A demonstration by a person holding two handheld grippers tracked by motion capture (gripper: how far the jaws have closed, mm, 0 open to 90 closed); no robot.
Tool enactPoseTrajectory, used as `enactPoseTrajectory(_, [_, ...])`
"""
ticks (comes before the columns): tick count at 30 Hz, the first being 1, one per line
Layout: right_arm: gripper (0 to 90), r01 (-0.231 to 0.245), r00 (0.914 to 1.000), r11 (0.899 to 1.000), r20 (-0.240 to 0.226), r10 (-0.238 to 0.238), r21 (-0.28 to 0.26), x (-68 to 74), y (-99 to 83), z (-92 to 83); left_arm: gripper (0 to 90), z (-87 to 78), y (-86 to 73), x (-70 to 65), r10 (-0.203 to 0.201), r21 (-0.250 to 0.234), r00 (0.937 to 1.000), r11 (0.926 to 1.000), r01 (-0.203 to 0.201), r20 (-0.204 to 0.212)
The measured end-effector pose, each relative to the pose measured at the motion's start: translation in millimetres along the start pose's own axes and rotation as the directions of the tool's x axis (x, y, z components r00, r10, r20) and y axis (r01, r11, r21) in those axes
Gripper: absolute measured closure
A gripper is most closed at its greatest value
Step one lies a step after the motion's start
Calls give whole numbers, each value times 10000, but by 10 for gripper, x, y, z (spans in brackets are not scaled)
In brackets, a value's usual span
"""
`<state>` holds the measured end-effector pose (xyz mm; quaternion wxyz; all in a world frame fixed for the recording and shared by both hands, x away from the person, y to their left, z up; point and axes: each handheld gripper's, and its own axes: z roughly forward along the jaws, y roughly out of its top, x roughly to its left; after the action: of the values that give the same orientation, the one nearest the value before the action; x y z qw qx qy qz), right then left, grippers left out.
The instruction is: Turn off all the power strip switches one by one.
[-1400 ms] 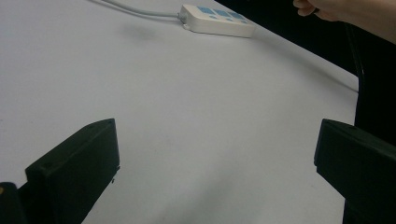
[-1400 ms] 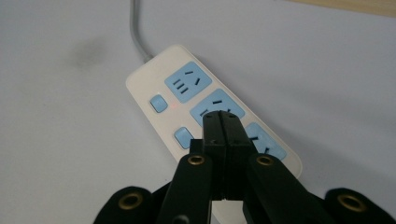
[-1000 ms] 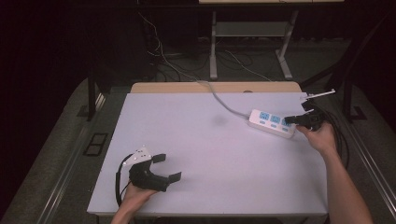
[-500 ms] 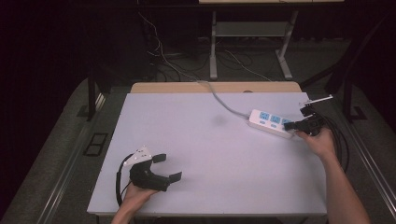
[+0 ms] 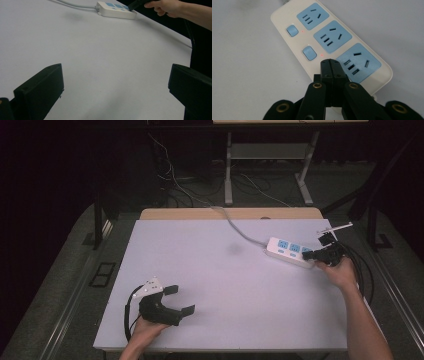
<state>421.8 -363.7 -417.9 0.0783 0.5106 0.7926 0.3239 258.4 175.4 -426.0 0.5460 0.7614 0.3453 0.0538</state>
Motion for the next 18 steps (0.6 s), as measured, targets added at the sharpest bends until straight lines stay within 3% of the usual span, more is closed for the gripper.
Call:
enactPoseTrajectory(11, [900,-203,9994,9971,-308,181,-731,-22,-105,24,0,-3,-4,3,17,21,10000,10000,-17,31])
enactPoseTrajectory(18, [900,-74,9997,9976,-224,59,-682,-14,-94,26,0,-9,-5,8,10,-5,10000,10000,-10,-12])
